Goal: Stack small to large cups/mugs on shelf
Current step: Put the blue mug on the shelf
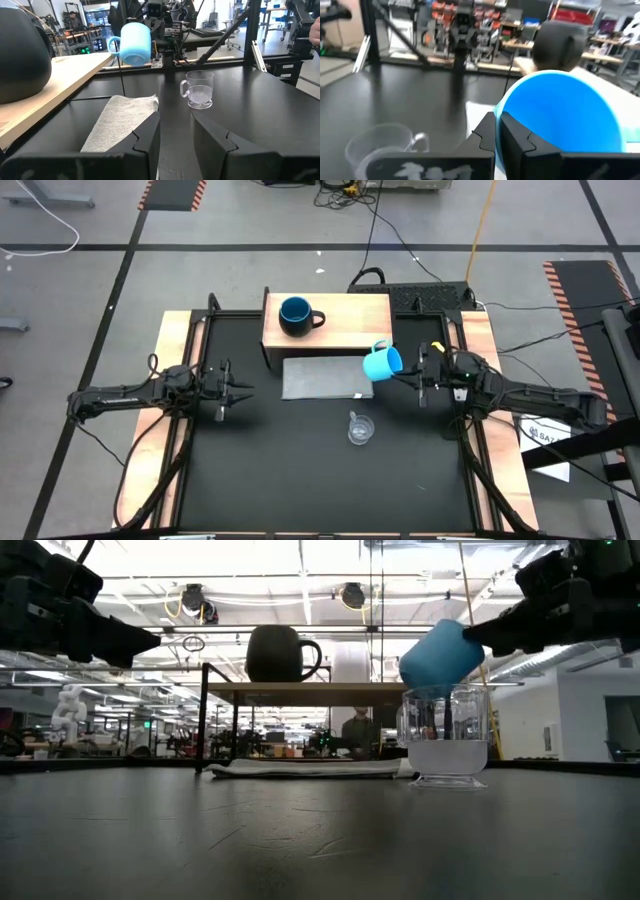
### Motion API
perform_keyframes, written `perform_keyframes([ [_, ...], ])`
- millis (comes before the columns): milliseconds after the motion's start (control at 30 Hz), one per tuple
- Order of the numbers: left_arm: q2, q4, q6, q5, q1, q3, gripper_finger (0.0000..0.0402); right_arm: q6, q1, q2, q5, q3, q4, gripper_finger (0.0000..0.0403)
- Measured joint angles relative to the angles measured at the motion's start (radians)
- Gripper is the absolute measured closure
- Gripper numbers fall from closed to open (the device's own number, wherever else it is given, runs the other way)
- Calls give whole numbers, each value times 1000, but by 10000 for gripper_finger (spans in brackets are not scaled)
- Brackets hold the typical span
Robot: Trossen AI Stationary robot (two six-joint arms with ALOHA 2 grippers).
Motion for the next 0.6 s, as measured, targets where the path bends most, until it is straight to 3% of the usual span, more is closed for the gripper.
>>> perform_keyframes([
  [600, 0, -1, 0, -7, 0, 0, 293, 9, -5, 0, -24, -6, 69, 403],
])
